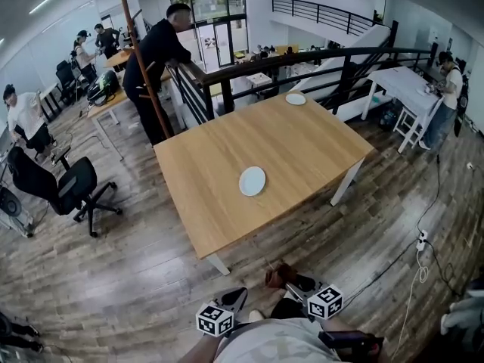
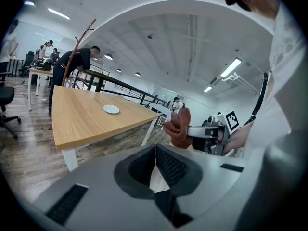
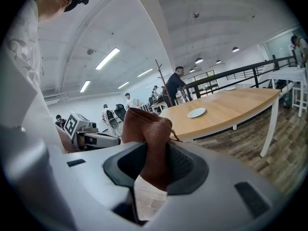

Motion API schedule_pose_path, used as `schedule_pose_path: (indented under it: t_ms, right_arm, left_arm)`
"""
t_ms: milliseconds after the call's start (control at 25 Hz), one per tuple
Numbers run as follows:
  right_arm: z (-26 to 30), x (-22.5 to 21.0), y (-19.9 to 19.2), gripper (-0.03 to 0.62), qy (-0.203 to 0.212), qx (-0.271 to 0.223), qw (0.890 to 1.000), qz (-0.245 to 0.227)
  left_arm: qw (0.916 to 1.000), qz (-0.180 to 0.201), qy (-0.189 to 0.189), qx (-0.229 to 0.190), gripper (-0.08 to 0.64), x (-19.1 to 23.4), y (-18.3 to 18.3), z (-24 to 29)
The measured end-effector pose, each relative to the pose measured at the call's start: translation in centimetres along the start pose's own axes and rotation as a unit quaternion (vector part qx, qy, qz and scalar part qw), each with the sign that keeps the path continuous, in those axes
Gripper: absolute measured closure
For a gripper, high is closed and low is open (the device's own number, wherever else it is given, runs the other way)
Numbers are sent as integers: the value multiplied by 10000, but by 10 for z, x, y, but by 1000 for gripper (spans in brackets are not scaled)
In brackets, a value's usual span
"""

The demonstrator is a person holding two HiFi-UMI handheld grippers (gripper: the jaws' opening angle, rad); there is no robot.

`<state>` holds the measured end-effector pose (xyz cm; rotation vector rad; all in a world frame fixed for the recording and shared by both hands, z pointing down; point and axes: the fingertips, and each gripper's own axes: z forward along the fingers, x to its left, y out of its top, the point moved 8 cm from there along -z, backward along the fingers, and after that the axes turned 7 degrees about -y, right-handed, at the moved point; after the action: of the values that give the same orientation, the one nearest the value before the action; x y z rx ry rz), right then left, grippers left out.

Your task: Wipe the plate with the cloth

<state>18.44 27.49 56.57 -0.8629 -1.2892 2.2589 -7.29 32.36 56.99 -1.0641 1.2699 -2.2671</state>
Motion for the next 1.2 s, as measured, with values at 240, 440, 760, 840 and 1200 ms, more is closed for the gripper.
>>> schedule_pose_path:
  t_ms: [240,440,760,840,1200]
  right_arm:
    - [5,-8,4,466,76,43,9999,69]
    - [10,-14,6,466,158,84,9998,54]
    - [5,-55,9,466,107,225,9995,194]
    - [7,-68,15,466,140,226,9994,207]
    - [17,-129,47,466,271,204,9993,125]
  left_arm:
    - [10000,-53,53,9,546,1,2,6]
    - [9999,-99,102,23,547,2,2,12]
    - [9998,-89,68,174,546,-1,18,53]
    - [9998,-51,64,198,548,-1,29,68]
    - [9994,103,184,275,546,-3,69,128]
